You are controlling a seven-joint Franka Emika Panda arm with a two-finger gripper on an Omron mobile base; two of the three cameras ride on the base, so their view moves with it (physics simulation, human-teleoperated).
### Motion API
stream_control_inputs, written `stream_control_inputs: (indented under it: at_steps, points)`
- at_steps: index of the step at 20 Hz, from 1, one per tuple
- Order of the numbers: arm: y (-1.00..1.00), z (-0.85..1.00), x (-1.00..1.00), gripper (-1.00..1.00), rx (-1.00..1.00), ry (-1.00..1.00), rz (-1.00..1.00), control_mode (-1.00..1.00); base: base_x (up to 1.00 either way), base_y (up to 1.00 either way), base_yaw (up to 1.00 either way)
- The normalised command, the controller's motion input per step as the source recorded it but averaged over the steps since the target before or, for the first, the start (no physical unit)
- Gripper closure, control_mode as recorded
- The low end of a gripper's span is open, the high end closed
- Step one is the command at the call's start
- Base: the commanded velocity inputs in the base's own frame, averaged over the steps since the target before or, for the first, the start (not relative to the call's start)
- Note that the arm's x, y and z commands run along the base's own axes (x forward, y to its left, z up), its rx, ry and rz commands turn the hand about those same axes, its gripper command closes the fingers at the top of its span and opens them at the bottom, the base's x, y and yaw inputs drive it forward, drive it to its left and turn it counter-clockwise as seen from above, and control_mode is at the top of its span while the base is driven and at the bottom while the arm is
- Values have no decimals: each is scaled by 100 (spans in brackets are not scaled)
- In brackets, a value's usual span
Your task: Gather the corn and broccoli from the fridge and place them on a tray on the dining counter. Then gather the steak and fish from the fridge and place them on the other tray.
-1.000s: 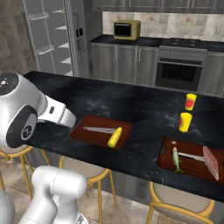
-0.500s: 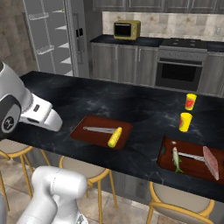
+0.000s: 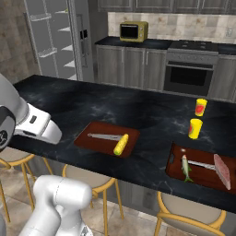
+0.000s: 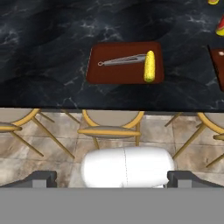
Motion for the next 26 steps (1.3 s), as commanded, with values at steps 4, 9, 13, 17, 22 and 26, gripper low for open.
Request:
stream_control_inputs:
  at_steps: [4,9,13,17,22,26]
  points:
    - [0,-3,2,-100,0,2,5,-100,0,0,0]
    - [0,-4,2,-100,0,3,3,100,-11,5,15]
    - [0,0,0,-100,0,0,0,100,-88,83,7]
    - [0,0,0,-100,0,0,0,100,-84,100,8]
    - [0,0,0,-100,0,0,0,100,-6,100,-10]
    - [0,0,0,-100,0,0,0,100,37,100,-19]
